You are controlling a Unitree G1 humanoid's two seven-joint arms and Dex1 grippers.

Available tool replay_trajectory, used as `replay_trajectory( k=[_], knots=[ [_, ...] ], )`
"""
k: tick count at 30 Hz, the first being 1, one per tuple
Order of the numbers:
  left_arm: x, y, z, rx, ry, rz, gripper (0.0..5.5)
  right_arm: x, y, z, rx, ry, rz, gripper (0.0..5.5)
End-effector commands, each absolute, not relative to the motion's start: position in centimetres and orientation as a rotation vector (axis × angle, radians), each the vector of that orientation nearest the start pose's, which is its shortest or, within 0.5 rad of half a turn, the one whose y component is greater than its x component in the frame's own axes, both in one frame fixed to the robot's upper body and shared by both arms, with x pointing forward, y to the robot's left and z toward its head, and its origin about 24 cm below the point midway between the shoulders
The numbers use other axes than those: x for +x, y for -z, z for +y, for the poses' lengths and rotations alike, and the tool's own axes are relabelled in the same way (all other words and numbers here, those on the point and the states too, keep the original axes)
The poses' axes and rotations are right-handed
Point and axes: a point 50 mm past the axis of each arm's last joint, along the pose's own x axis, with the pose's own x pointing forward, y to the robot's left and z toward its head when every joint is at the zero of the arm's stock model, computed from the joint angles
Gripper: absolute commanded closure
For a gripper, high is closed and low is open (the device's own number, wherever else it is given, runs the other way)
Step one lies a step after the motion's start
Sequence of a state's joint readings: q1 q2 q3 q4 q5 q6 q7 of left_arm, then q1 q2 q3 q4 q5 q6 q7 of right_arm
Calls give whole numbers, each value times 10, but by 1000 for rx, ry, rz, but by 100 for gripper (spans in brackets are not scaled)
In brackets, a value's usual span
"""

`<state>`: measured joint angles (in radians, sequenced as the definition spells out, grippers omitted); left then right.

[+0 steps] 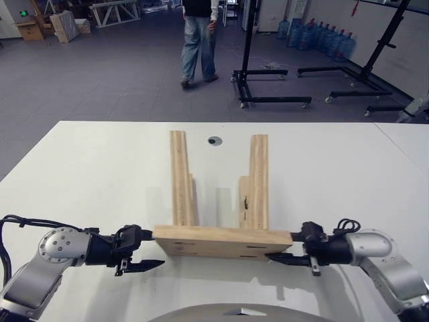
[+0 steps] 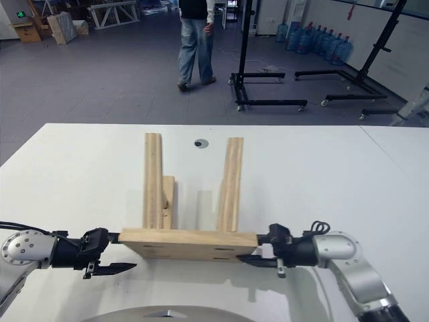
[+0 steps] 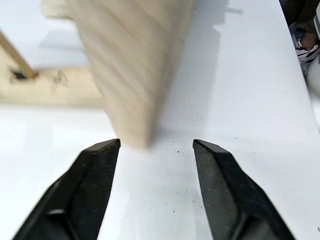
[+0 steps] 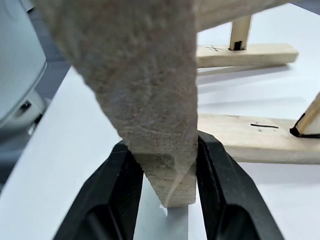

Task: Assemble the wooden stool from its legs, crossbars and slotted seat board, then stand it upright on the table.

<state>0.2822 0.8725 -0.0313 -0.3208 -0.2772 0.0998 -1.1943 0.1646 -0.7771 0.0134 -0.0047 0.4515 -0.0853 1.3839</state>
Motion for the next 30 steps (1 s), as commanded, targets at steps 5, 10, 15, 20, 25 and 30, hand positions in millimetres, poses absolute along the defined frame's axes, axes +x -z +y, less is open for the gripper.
replay_trajectory(
  k=[5,10,15,20,25,30],
  knots=[
    [179,-71,212,421,1363,378,410,179,-40,-262,-232,-1439,275,417],
    [197,-72,207,467,1356,322,412,174,-23,-247,-260,-1541,253,418],
    [201,-71,196,473,1413,295,412,183,-11,-234,-223,-1564,224,418],
    [198,-67,186,478,1475,296,412,183,-3,-229,-196,-1585,227,418],
    [196,-67,189,470,1481,309,412,181,-3,-226,-213,-1616,226,418],
    [192,-68,190,408,1502,362,342,181,-9,-221,-230,-1639,211,418]
  ],
)
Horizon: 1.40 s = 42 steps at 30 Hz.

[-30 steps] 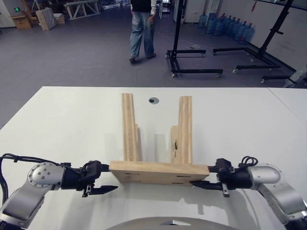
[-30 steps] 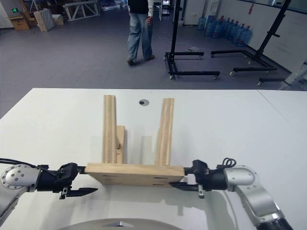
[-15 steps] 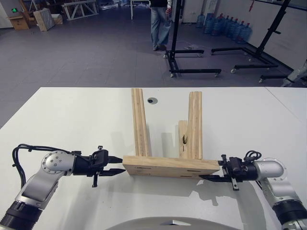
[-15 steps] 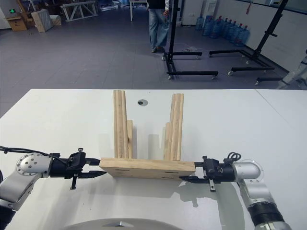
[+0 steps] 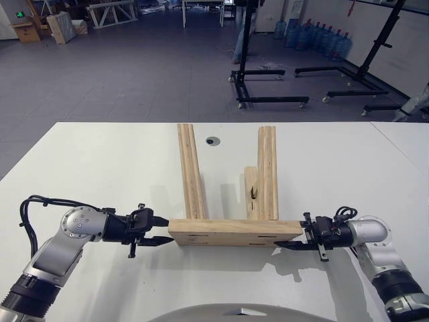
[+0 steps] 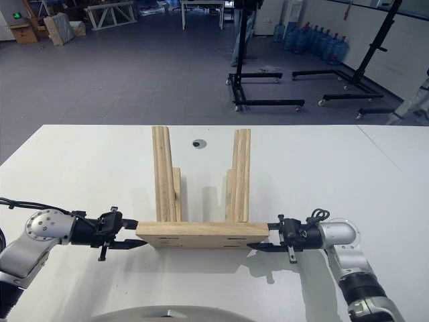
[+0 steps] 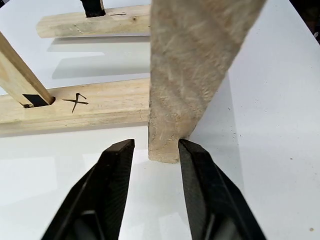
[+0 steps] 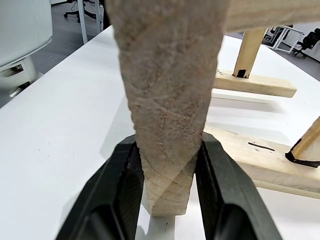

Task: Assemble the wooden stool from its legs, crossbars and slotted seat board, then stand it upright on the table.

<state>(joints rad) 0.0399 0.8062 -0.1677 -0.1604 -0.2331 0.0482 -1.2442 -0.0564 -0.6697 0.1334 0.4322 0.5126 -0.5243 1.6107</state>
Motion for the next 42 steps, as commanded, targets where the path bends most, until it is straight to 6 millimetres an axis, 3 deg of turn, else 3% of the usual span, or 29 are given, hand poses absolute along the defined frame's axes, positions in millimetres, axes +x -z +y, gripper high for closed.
replay_trajectory(
  k=[1,6,9,19,23,27,30,33,37,40,42],
  knots=[
    [193,-68,190,413,1503,363,324,179,-9,-220,-231,-1640,211,418],
    [197,-68,183,455,1493,338,245,173,-10,-214,-235,-1647,206,418],
    [197,-67,182,436,1491,340,240,171,-10,-214,-222,-1642,207,418],
    [197,-67,179,304,1541,278,402,186,-20,-218,-211,-1626,203,418],
    [202,-70,182,289,1513,254,405,188,-27,-217,-186,-1618,188,418],
    [196,-76,180,115,1548,259,406,201,-65,-210,-2,-1557,140,418],
    [183,-103,179,-136,1619,242,408,202,-121,-201,287,-1639,221,418],
    [171,-139,175,-373,1680,161,418,194,-160,-200,491,-1745,339,418],
    [171,-191,167,-680,1678,57,420,182,-183,-190,748,-1766,490,418],
    [187,-213,167,-849,1543,18,420,180,-198,-188,913,-1762,581,418],
    [202,-219,169,-912,1447,4,420,181,-208,-196,975,-1828,702,418]
  ],
)
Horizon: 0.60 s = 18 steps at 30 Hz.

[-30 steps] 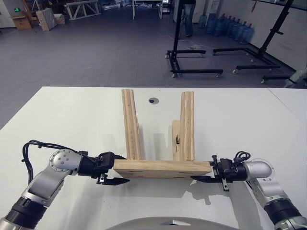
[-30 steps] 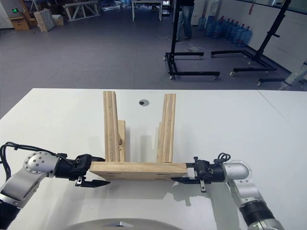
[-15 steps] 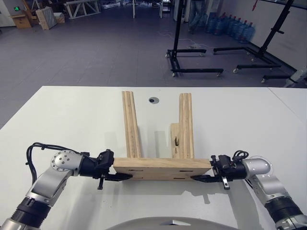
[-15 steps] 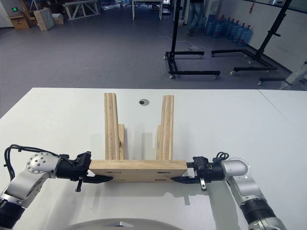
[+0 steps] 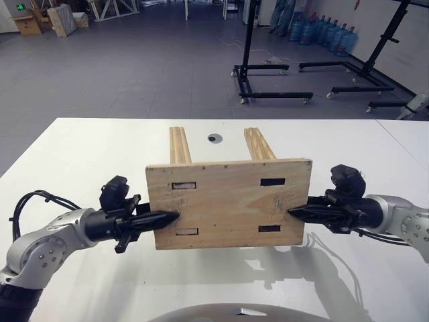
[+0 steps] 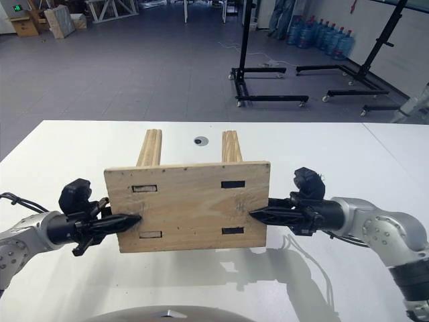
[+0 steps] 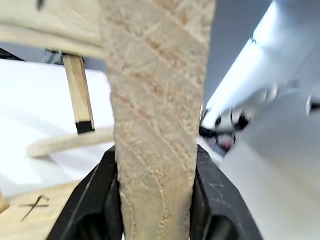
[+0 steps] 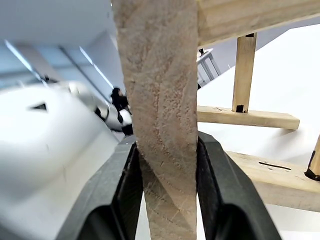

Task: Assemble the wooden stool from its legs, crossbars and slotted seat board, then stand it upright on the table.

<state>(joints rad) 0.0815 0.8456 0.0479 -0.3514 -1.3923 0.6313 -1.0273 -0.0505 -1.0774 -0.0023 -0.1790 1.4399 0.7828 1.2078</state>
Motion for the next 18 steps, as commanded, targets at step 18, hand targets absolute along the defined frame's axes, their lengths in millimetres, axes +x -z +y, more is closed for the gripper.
replay_trajectory(
  k=[18],
  knots=[
    [153,-188,132,-1251,931,106,336,181,-191,-250,1507,-1488,1113,411]
  ],
)
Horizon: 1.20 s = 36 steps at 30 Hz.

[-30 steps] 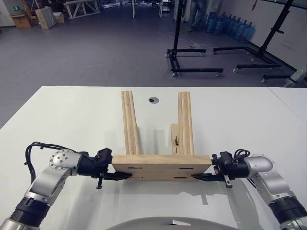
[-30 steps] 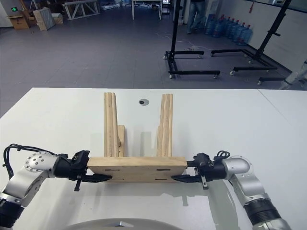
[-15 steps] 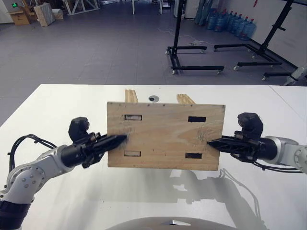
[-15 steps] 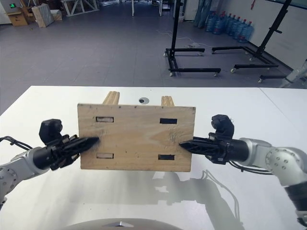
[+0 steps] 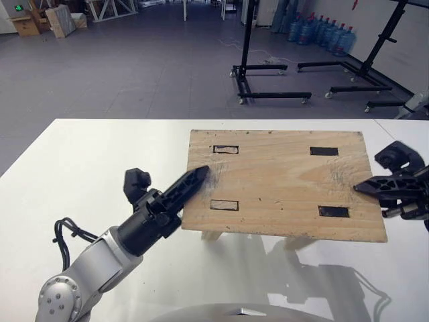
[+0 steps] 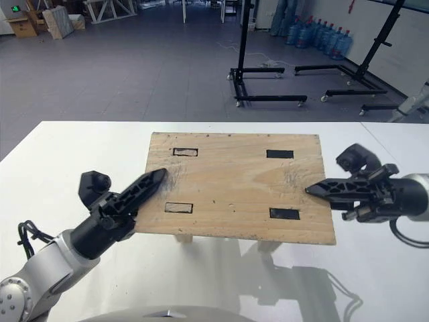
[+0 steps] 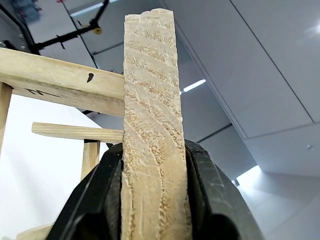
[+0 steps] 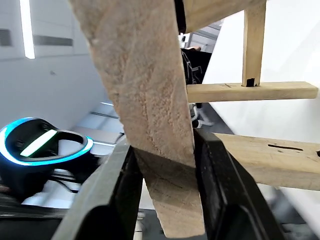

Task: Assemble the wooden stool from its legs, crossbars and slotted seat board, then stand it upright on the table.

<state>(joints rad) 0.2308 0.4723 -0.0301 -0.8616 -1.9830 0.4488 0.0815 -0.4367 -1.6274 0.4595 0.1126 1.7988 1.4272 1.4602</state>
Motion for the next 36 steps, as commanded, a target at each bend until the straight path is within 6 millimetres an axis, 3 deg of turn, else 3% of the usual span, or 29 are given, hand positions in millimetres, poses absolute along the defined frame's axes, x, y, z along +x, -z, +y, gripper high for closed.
replay_trajectory(
  k=[1,6,10,16,20,27,32,36],
  knots=[
    [156,-186,135,-1233,928,114,315,185,-182,-248,1484,-1478,1083,411],
    [162,-176,146,-1150,970,167,244,202,-158,-240,1405,-1427,932,305],
    [166,-166,158,-1110,991,228,163,214,-160,-240,1362,-1415,786,212],
    [172,-157,180,-1079,955,273,86,213,-161,-247,1325,-1345,770,120],
    [180,-158,193,-1065,925,255,69,206,-157,-258,1320,-1256,777,113],
    [182,-158,195,-1074,913,249,69,197,-149,-266,1295,-1148,783,113],
    [181,-157,208,-1053,837,236,69,205,-157,-278,1265,-1086,573,113],
    [186,-156,220,-979,764,167,69,213,-167,-275,1166,-1023,418,113]
  ],
)
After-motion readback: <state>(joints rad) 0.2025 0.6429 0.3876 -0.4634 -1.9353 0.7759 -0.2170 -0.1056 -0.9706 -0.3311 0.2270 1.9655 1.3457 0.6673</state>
